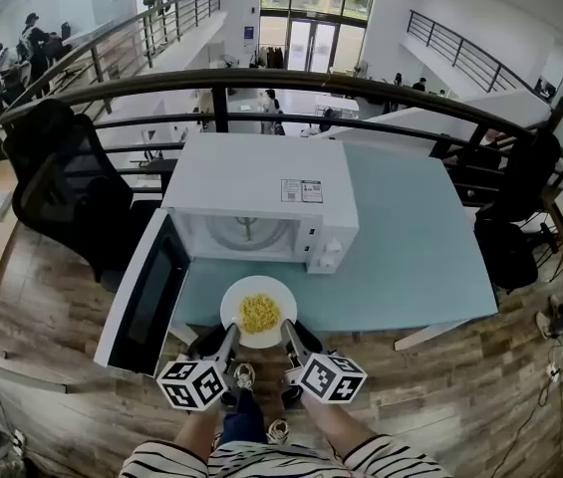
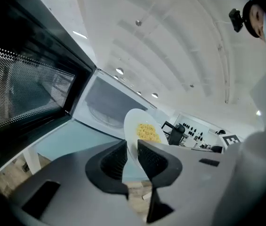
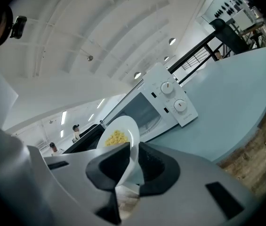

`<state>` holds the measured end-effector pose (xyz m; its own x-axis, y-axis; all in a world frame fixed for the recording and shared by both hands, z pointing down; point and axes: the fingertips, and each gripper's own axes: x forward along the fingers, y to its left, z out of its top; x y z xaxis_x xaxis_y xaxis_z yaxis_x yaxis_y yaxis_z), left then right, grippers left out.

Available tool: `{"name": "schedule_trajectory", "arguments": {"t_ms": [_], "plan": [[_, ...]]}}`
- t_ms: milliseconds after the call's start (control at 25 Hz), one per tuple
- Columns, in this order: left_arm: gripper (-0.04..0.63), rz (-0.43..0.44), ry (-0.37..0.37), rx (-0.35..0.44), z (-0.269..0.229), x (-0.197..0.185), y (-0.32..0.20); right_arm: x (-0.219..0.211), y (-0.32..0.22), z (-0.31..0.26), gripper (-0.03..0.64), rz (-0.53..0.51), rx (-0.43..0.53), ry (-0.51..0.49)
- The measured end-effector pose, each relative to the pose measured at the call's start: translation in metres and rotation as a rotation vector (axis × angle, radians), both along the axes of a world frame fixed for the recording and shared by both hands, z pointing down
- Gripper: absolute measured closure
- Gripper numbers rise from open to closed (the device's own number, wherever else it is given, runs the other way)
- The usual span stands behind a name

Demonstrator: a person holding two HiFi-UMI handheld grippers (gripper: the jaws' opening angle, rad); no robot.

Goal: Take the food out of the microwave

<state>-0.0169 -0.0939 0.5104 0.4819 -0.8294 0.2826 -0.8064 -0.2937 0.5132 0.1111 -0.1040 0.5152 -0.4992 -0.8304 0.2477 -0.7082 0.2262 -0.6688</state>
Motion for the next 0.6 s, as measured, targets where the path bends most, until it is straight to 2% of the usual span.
{"name": "schedule_trajectory", "arguments": {"t_ms": [600], "plan": [[0.511,0.016,-0.005,-0.018,0.005,0.01,0.051,0.01,0.051,0.006,0.548,-0.018,-0.024,0.015]]}}
